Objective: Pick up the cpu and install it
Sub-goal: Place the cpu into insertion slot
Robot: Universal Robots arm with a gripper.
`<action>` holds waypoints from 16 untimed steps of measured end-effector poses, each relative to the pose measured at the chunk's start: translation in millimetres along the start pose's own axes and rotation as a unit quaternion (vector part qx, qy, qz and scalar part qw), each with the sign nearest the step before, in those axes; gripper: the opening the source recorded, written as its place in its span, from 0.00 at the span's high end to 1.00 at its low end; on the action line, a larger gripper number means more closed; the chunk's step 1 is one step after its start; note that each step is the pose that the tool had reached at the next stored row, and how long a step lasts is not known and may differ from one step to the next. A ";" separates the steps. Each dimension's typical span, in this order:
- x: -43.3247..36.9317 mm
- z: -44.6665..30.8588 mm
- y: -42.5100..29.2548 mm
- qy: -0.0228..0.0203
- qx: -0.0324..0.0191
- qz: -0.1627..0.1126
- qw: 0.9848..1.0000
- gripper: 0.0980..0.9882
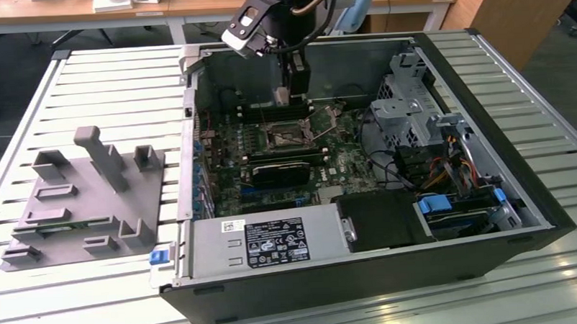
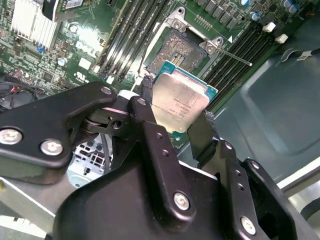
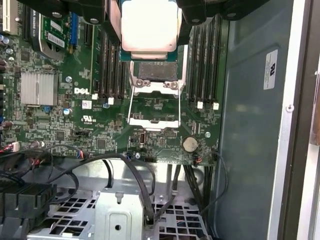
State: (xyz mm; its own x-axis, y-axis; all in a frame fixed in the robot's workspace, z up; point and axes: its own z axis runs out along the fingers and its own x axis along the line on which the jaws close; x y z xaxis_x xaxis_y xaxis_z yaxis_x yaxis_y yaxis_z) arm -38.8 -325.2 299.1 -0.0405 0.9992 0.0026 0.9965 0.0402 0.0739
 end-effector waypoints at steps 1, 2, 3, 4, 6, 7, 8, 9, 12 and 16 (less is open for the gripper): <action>0.4 1.5 0.1 0.000 0.000 0.000 1.000 0.52; 0.9 3.2 0.3 0.000 0.000 0.000 1.000 0.52; 1.4 5.1 0.4 0.000 0.000 0.000 1.000 0.52; 2.2 6.9 0.5 0.000 0.000 0.000 1.000 0.52; 4.2 10.7 0.6 0.000 0.000 0.000 1.000 0.52; 5.1 12.4 0.5 0.000 0.000 0.000 1.000 0.52; 6.3 13.8 0.5 0.000 0.000 0.000 1.000 0.52; 7.4 15.2 0.5 0.000 0.000 0.001 1.000 0.52; 9.5 19.5 0.2 0.000 0.000 0.001 1.000 0.52; 9.6 26.6 -0.3 0.000 0.000 0.001 1.000 0.52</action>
State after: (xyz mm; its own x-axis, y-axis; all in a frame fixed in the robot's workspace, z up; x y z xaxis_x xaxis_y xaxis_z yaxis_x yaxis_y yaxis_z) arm -37.5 -315.5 272.7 -0.0379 0.9993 0.0025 0.9966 0.0376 0.0733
